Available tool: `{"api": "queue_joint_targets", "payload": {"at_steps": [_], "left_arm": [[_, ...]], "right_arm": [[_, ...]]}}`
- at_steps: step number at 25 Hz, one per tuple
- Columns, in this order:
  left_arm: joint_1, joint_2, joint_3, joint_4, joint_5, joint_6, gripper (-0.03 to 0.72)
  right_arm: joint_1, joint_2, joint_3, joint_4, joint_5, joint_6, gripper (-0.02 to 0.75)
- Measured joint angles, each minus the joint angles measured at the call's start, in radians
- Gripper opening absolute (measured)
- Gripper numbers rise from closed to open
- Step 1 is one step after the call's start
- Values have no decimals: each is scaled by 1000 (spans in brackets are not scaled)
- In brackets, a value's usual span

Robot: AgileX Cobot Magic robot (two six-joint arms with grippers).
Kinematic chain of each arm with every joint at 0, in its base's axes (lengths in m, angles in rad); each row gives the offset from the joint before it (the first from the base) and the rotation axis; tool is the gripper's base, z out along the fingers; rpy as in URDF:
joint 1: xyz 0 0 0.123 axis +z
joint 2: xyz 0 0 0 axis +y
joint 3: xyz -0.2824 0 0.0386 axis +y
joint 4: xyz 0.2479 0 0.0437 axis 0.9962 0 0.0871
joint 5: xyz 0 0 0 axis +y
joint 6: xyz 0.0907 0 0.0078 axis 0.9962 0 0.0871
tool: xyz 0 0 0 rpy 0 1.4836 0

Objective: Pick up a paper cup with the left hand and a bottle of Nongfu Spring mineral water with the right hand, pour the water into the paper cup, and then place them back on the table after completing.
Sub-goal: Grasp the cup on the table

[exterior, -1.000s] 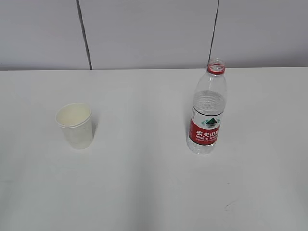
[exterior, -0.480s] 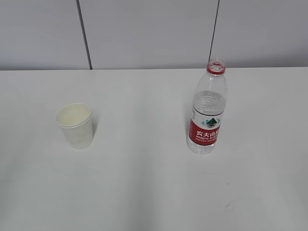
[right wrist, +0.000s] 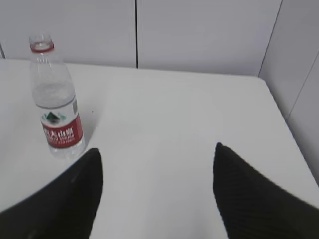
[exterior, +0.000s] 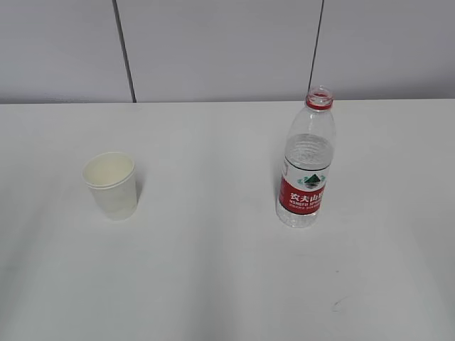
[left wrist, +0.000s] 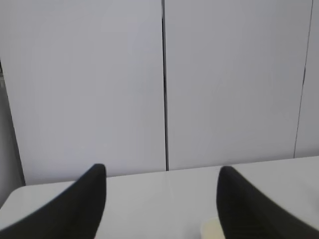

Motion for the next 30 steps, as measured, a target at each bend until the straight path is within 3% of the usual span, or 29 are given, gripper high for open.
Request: {"api": "queue_joint_targets", "payload": {"at_steps": [1, 3, 9, 19, 30], "left_arm": [[0, 25, 8, 0, -21, 0, 437], [0, 81, 15, 0, -44, 0, 436], [0, 260, 19, -8, -150, 0, 436], [0, 568, 19, -52, -332, 0, 435], [0, 828, 19, -54, -542, 0, 435]], "right_arm": [[0, 0, 0, 0, 0, 0, 514], [0, 19, 72, 0, -179, -4, 514], [0, 98, 216, 0, -451, -4, 514], [0, 313, 245, 0, -613, -7, 514], [0, 709, 245, -2, -970, -3, 514]]}}
